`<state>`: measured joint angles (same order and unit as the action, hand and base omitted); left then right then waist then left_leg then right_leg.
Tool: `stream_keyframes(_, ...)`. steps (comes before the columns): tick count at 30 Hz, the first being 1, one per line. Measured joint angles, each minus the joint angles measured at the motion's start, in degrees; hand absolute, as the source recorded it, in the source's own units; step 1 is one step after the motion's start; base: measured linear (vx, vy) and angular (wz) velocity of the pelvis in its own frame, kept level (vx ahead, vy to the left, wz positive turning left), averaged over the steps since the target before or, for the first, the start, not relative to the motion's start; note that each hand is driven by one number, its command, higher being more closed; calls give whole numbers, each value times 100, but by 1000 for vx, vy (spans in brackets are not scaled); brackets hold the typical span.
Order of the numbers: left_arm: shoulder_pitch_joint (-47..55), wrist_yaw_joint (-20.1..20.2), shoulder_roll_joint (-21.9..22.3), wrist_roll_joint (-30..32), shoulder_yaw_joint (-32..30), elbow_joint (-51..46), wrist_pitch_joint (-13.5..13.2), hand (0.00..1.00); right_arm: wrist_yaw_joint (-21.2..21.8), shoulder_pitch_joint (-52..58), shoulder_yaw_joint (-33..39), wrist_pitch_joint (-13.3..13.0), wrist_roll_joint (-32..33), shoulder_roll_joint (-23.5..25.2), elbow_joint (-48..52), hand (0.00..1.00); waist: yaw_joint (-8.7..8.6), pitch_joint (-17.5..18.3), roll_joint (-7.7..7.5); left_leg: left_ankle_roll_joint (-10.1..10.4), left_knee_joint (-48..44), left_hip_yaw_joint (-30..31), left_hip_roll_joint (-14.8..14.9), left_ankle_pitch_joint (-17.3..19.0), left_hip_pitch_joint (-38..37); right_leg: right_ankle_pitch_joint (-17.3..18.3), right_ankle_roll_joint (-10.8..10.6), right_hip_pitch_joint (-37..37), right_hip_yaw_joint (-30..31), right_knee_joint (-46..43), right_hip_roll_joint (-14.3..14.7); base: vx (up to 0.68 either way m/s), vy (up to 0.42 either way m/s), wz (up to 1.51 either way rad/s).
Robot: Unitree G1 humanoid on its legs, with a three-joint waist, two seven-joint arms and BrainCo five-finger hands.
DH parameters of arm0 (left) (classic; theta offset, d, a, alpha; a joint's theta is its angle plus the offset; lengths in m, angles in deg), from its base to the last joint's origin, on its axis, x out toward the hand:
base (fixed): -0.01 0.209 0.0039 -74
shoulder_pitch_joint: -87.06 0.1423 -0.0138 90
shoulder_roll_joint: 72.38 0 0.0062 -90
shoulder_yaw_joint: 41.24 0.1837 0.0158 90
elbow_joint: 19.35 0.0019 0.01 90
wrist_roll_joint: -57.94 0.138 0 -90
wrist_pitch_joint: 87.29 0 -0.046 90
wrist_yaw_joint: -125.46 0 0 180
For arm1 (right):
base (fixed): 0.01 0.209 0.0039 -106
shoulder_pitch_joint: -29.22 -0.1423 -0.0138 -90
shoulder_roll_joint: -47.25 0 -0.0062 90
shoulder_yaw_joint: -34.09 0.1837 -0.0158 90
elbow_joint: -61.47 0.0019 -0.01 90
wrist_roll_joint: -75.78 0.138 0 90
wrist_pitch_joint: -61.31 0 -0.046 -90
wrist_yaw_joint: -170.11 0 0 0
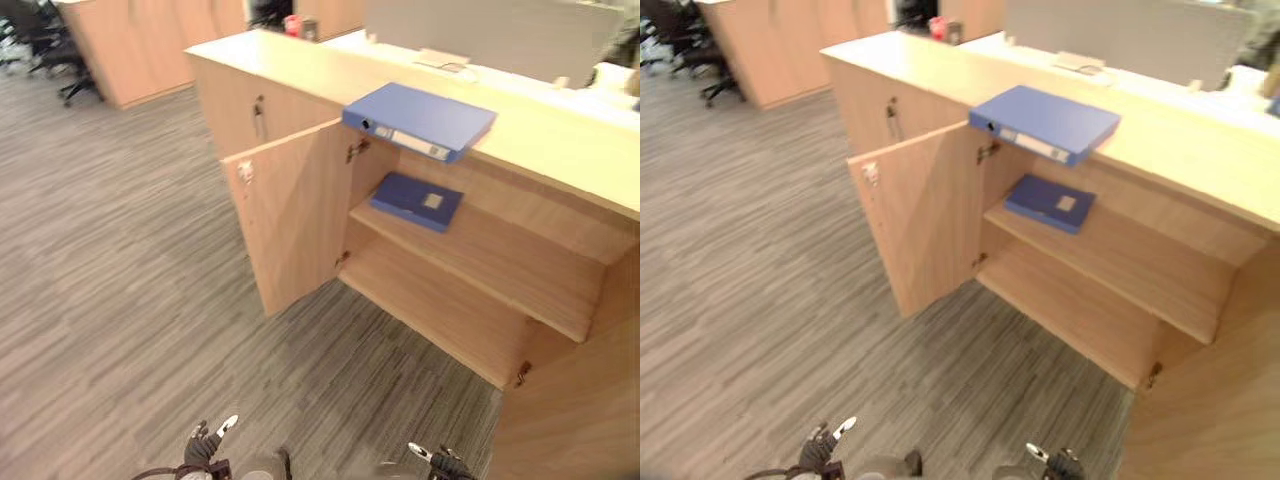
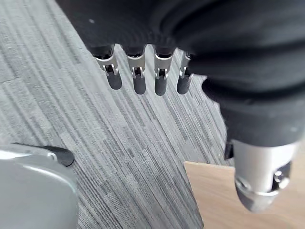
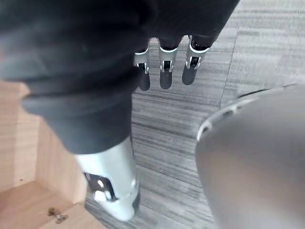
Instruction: Walk over to the cabinet, pick up the folder, carry it to the office cabinet, place the folder inside the office cabinet, then close the office cabinet door
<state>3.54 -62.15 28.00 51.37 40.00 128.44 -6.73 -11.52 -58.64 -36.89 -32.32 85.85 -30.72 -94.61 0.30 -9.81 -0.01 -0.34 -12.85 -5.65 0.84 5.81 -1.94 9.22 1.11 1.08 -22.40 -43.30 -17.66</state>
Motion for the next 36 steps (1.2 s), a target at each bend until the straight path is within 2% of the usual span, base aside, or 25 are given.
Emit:
stream_keyframes(1, 2, 9, -26, 49, 58, 47, 2, 0, 0, 3, 4, 0, -7, 3, 0, 0, -8, 4, 7, -49, 92, -121, -24, 4, -144, 15, 43, 26, -300, -129, -179, 298, 324, -82)
stream_keyframes(2, 22, 42, -52, 197, 119, 137, 15, 0, 5, -37, -3, -8, -14, 34, 11, 0, -5, 27, 32, -88, 372, -346, -35, 11, -415, 131, -99, -2, -770, -161, -362, 247, 220, -72)
stream_keyframes(3, 22, 47, -59, 230, 151, 144, 25, 0, 12, -57, -2, -16, -12, 66, 25, 0, -20, 21, 44, -92, 448, -386, -18, 9, -458, 198, -201, -30, -895, -68, -331, 235, 176, -73)
stream_keyframes(5, -75, 74, -144, 297, 366, 278, 53, 0, 35, -82, 5, -40, -12, 102, 76, 0, -59, 3, 67, -90, 699, -572, 146, 11, -604, 419, -430, -211, -1113, 522, -61, 209, 55, -46)
stream_keyframes(7, -140, 75, -153, 358, 387, 351, 56, 0, 38, -88, 5, -50, -12, 115, 95, 0, -75, 2, 71, -57, 874, -778, 275, 29, -759, 415, -450, -358, -1311, 1046, 44, 226, -24, -51)
stream_keyframes(10, -176, 76, -159, 429, 409, 363, 64, 0, 46, -99, 17, -53, -13, 141, 139, 0, -105, -3, 57, 136, 931, -1047, 463, 141, -951, 189, -344, -564, -1336, 2073, 265, 225, -135, -46)
stream_keyframes(11, -180, 76, -170, 433, 411, 363, 64, 0, 47, -95, 54, -52, -10, 174, 143, 0, -139, -9, 6, 309, 940, -1117, 496, 234, -1098, -554, -236, -557, -1312, 2543, 346, 230, -205, -28)
stream_keyframes(12, -209, 73, -128, 433, 415, 383, 72, 0, 61, -107, 153, -53, -3, 180, 144, 0, -188, -16, 31, 391, 952, -1114, 580, 269, -1180, -607, -207, -487, -1304, 2530, 420, 239, -234, -21)
stream_keyframes(14, -210, 75, 29, 430, 437, 390, 57, 0, 91, -114, 231, -51, -8, 155, 132, 0, -255, 48, 179, 543, 960, -1233, 838, 260, -1278, -443, -141, -373, -1311, 2632, 757, 257, -280, -26)
stream_keyframes(16, -264, 75, 101, 427, 433, 385, 57, 0, 92, -118, 232, -36, -3, 176, 126, 0, -283, 51, 189, 685, 497, -1311, 1082, 326, -1240, -316, -79, -187, -1273, 2782, 1003, 209, -299, -30)
stream_keyframes(17, -271, 73, 132, 405, 400, 334, 51, 0, 93, -108, 224, -16, 1, 203, 100, 0, -281, 33, 98, 802, -325, -1298, 1310, 405, -1053, -267, -63, 20, -1206, 3019, 1186, 172, -281, -22)
stream_keyframes(18, -270, 75, 150, 378, 320, 307, 46, 0, 94, -98, 212, -7, 2, 225, 90, 0, -282, 28, 58, 815, -933, -1288, 1460, 432, -850, -238, -93, 154, -1166, 3167, 1289, 208, -319, -41)
stream_keyframes(20, -143, 75, 240, 200, 123, 51, 19, 0, 90, -94, 98, -5, 35, 183, 40, 0, -223, -1, 126, 634, -3597, -1111, 2212, 332, 96, -199, 7, 634, -815, 3572, 1768, 200, -211, -76)
stream_keyframes(21, -127, 74, 256, 163, 74, 27, 15, 0, 85, -94, 98, -6, 46, 167, 28, 0, -216, -4, 150, 648, -4050, -1013, 2289, 386, 277, -148, 72, 721, -691, 3615, 1842, 216, -83, -97)
stream_keyframes(22, -117, 62, 263, 149, 45, 0, -2, 0, 74, -137, 98, -1, 59, 152, -2, 0, -196, -5, 155, 645, -4485, -899, 2266, 532, 552, -156, 115, 906, -483, 3667, 1898, 337, -28, -98)
stream_keyframes(24, -124, 52, 270, 150, 43, -67, -32, 0, 49, -168, 75, -3, 80, 115, -126, 0, -113, -20, 152, 668, -4280, -885, 2073, 773, 836, -170, 117, 1041, -167, 3734, 1883, 338, 0, -99)
stream_keyframes(27, -138, 34, 279, 152, 47, -156, -86, 0, 25, -227, -134, 1, 121, 74, -222, 0, -59, -58, 101, 637, -2903, -531, 1468, 915, 1151, -180, 40, 1295, 203, 3915, 1698, 258, 98, -73)
stream_keyframes(28, -149, 33, 281, 150, 56, -155, -94, 0, 25, -229, -287, -3, 119, 61, -221, 0, -58, -49, 84, 658, -2025, -224, 1121, 889, 1204, -174, -96, 1329, 264, 3989, 1562, 292, 199, -40)
stream_keyframes(29, -163, 32, 285, 121, 56, -142, -92, 0, 25, -230, -326, -8, 122, 59, -218, 0, -61, -45, 88, 626, -1127, 88, 828, 587, 1211, -160, -255, 1361, 320, 4062, 1464, 295, 227, -37)
stream_keyframes(30, -164, 30, 293, 73, 52, -138, -94, 0, 25, -221, -334, -8, 124, 62, -218, 0, -42, -42, 75, 559, -964, 181, 724, 146, 1148, -151, -343, 1396, 371, 4087, 1406, 255, 214, -28)
stream_keyframes(31, -174, 29, 278, -9, 50, -112, -92, 0, 20, -210, -363, -3, 118, 97, -221, 0, -1, 16, 34, 308, -803, 168, 552, -155, 1047, -126, -454, 1421, 388, 4108, 1302, 345, 274, -12)
stream_keyframes(32, -186, 45, 186, -66, 61, -76, -87, 0, 29, -199, -474, -1, 113, 190, -219, 0, -18, 34, -151, 231, -693, 106, 366, -128, 982, -159, -511, 1403, 360, 4077, 1081, 423, 328, -8)
stream_keyframes(33, -219, 68, 127, -170, 36, -38, -81, 0, 35, -216, -467, 3, 95, 231, -227, 0, -8, 16, -206, 90, -731, 8, 287, -34, 886, -192, -578, 1446, 360, 3924, 938, 415, 316, -3)
stream_keyframes(34, -258, 84, 125, -224, 23, 10, -74, 0, 37, -216, -438, 9, 86, 243, -230, 0, 17, 9, -203, 48, -708, -30, 250, -9, 769, -197, -592, 1453, 361, 3753, 860, 328, 266, -21)
stream_keyframes(36, -219, 150, 118, -321, -33, 113, -26, 0, 59, -201, -340, 11, -9, 245, -224, 0, 54, -1, -176, -22, -326, -138, 140, -17, 111, -212, -624, 1377, 373, 2789, 624, 312, 269, -23)
